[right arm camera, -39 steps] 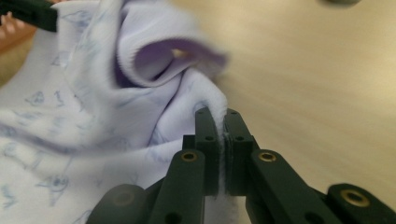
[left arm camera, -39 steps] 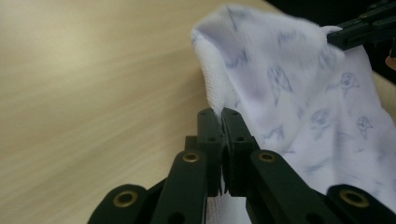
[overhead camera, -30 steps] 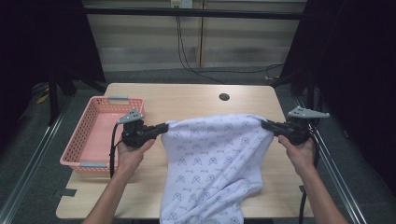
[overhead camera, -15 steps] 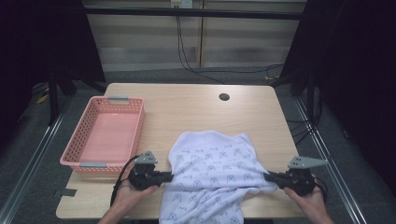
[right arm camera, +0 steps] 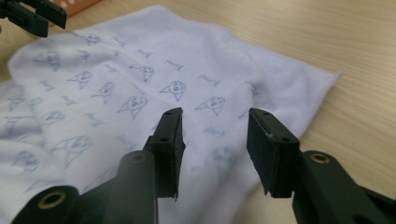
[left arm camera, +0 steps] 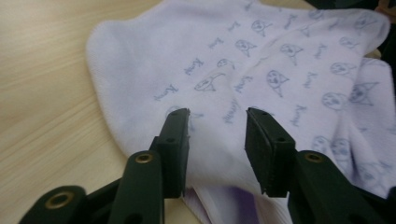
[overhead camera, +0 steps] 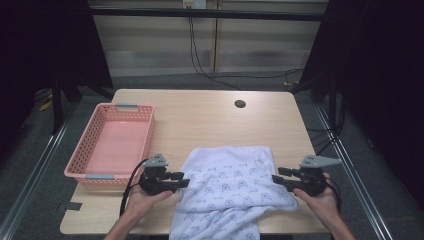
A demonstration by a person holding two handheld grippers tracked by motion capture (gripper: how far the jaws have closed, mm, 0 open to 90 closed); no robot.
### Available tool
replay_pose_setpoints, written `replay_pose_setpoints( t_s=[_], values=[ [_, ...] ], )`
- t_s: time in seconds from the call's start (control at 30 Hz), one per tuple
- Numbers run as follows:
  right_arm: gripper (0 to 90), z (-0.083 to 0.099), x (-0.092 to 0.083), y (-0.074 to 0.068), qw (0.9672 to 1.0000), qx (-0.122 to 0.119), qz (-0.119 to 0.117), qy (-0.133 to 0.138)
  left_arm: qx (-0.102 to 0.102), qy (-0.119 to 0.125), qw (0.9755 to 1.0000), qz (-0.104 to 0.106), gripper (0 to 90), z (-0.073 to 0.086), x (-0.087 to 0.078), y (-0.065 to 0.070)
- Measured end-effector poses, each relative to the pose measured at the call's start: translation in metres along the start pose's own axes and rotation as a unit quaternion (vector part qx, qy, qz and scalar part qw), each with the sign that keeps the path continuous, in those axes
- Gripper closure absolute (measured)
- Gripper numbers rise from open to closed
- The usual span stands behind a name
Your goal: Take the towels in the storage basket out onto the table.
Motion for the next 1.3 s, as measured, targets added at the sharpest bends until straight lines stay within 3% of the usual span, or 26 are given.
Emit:
replay_pose_setpoints(
  t_s=[0.1, 0.13, 0.17, 0.2, 0.27, 0.37, 0.47, 0.63, 0.67, 0.73, 0.77, 0.83, 0.9, 0.97, 1.0, 1.07, 1.13, 1.17, 1.3],
  values=[
    [52.3, -0.003, 0.028, 0.000, 0.9994, -0.013, -0.012, -0.029, -0.007, -0.021, 0.9997, 0.001, 51.1, 0.001, 0.017, -0.005],
    [52.3, -0.002, 0.036, -0.001, 0.9989, -0.017, -0.014, -0.041, -0.003, -0.031, 0.9995, -0.002, 49.9, 0.005, 0.023, -0.005],
    [52.4, 0.000, 0.043, -0.002, 0.9982, -0.026, -0.011, -0.053, 0.015, -0.037, 0.9991, -0.015, 50.6, 0.009, 0.027, -0.006],
    [55.2, 0.004, 0.048, -0.003, 0.9973, -0.032, -0.008, -0.065, 0.030, -0.033, 0.9987, -0.022, 52.5, 0.010, 0.027, -0.004],
    [68.9, 0.014, 0.052, -0.006, 0.9954, -0.036, -0.006, -0.088, 0.026, -0.038, 0.9989, -0.014, 55.2, 0.012, 0.025, -0.002],
    [81.2, 0.026, 0.044, -0.016, 0.9934, -0.041, -0.015, -0.106, 0.030, -0.040, 0.9987, -0.009, 57.0, 0.016, 0.022, 0.002],
    [83.2, 0.034, 0.032, -0.025, 0.9924, -0.037, -0.037, -0.111, 0.022, -0.037, 0.9990, 0.010, 56.2, 0.019, 0.017, 0.010],
    [79.4, 0.047, 0.012, -0.040, 0.9913, -0.024, -0.057, -0.116, 0.022, -0.062, 0.9968, 0.045, 60.8, 0.035, 0.005, 0.028],
    [76.0, 0.049, 0.008, -0.043, 0.9912, -0.019, -0.060, -0.117, 0.032, -0.062, 0.9961, 0.054, 60.6, 0.035, 0.003, 0.030],
    [70.1, 0.048, 0.003, -0.043, 0.9930, -0.010, -0.058, -0.102, 0.023, -0.038, 0.9978, 0.050, 59.1, 0.026, 0.001, 0.025],
    [67.9, 0.046, 0.002, -0.042, 0.9941, -0.010, -0.053, -0.094, 0.008, -0.027, 0.9988, 0.041, 58.7, 0.021, 0.001, 0.020],
    [66.8, 0.038, -0.001, -0.033, 0.9967, 0.000, -0.039, -0.072, 0.008, -0.014, 0.9997, 0.016, 58.5, 0.011, 0.002, 0.010],
    [60.6, 0.029, -0.001, -0.019, 0.9984, 0.001, -0.015, -0.054, -0.009, 0.003, 1.0000, -0.002, 57.8, -0.003, 0.005, -0.001],
    [56.9, 0.024, 0.003, -0.001, 0.9987, -0.006, 0.011, -0.050, -0.005, -0.017, 0.9993, -0.032, 61.3, -0.010, 0.016, -0.011],
    [54.1, 0.022, 0.006, 0.008, 0.9985, -0.013, 0.026, -0.047, -0.002, -0.014, 0.9987, -0.050, 61.5, -0.014, 0.023, -0.016],
    [51.6, 0.019, 0.017, 0.027, 0.9970, -0.006, 0.047, -0.061, -0.010, -0.004, 0.9989, -0.045, 63.8, -0.022, 0.033, -0.021],
    [48.7, 0.019, 0.024, 0.041, 0.9958, -0.002, 0.062, -0.068, -0.016, -0.001, 0.9995, -0.027, 61.0, -0.024, 0.036, -0.019],
    [47.9, 0.019, 0.028, 0.049, 0.9953, 0.008, 0.069, -0.067, -0.015, -0.004, 0.9995, -0.028, 58.2, -0.024, 0.038, -0.018],
    [47.5, 0.025, 0.036, 0.059, 0.9926, 0.008, 0.084, -0.088, -0.009, -0.022, 0.9990, -0.037, 52.2, -0.017, 0.045, -0.017]
  ],
)
Point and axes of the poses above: each handheld gripper's, and its own axes: x roughly forward along the jaws, z roughly out of its underside, y roughly to its right, the point moved 6 cm from there along x, roughly forward along the jaws, and after that the axes turned 12 degrees about -x, right-handed, at the moved point
